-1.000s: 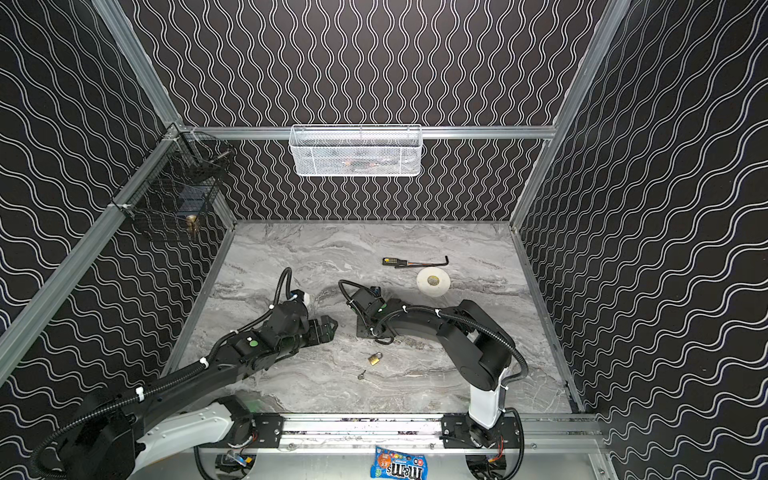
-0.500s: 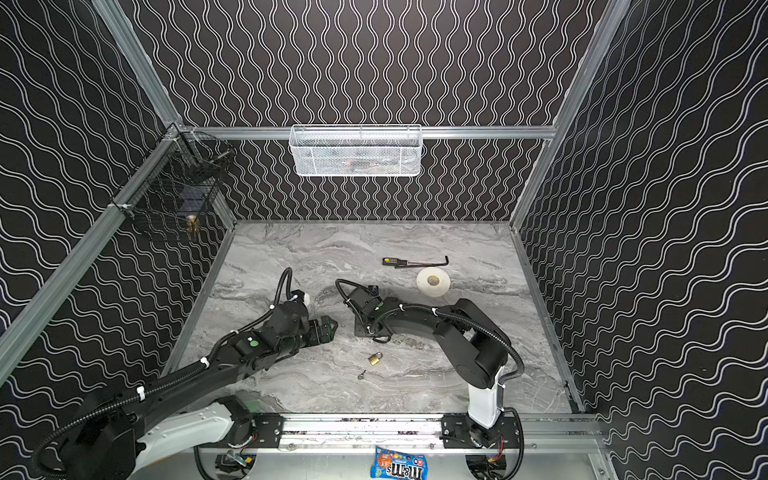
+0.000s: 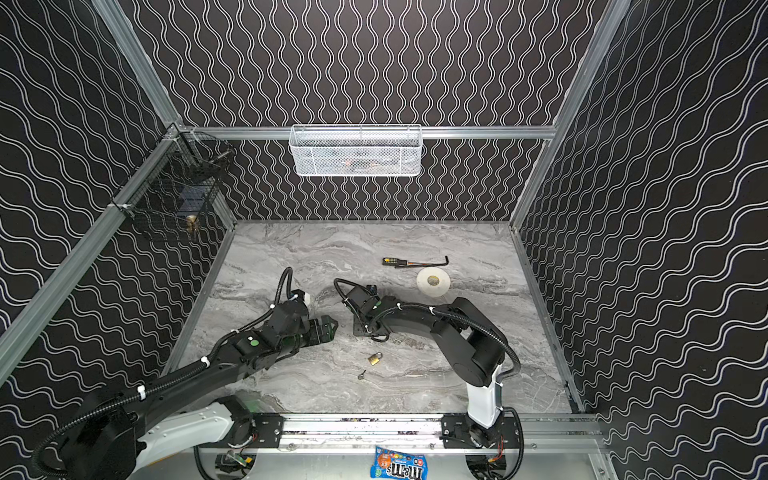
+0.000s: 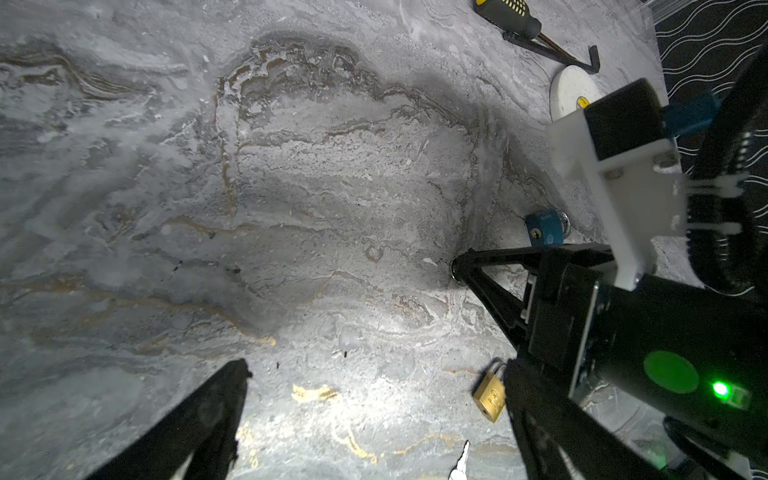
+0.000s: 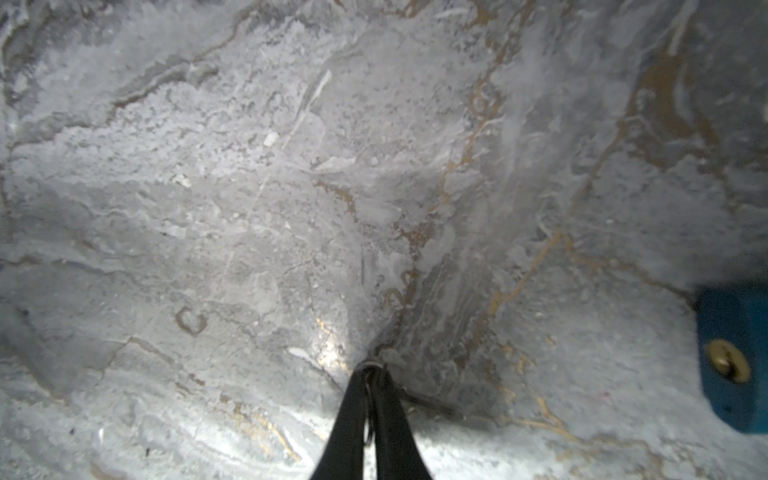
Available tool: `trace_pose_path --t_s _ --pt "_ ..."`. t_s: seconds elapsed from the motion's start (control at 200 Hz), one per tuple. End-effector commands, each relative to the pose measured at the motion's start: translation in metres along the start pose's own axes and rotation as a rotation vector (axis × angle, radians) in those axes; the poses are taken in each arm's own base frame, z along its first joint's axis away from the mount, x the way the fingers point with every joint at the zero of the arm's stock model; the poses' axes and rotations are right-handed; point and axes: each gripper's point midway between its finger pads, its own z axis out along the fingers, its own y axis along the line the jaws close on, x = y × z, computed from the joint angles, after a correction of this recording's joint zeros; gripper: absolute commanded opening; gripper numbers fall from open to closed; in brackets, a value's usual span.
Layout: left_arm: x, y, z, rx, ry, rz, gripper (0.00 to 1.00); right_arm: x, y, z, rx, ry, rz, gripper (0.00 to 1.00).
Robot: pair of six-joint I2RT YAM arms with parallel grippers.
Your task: Unlock with the key
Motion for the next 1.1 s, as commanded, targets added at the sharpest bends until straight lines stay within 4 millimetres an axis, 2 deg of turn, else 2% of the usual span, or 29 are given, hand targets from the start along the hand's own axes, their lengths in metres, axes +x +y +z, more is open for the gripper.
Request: trace_pose_path --t_s 0.0,0.145,0.375,0.556,0.786,0.931,1.091 --pt "-0.004 -0.005 -0.001 0.017 -0.011 -0.009 0.99 -0.002 0.0 -0.005 0.003 -0.008 -0.016 0.07" --pt "-0.01 -0.015 -0.006 0.055 -0.019 -0.027 0.99 -0.009 0.01 -0.022 -0.057 -0.036 -0.034 0.05" --pt "-0.023 -0.033 -0.021 0.118 -0.044 -0.034 0.99 -0.019 0.022 -0.063 -0.178 -0.094 -0.062 0.01" --pt "-0.041 -0.05 -0.039 0.165 -0.089 -0.008 0.99 -0.025 0.027 -0.099 -0.266 -0.122 -0.066 0.0" --pt "-0.049 -0.077 -0.055 0.325 -0.113 -0.062 0.97 -0.029 0.027 -0.135 -0.328 -0.161 -0.065 0.0" --pt "-0.056 -0.089 -0.063 0.388 -0.18 0.071 0.94 -0.031 0.029 -0.156 -0.373 -0.174 -0.056 0.0" --pt "-0.052 -0.098 -0.066 0.463 -0.246 0.275 0.86 -0.032 0.029 -0.178 -0.418 -0.186 -0.038 0.0"
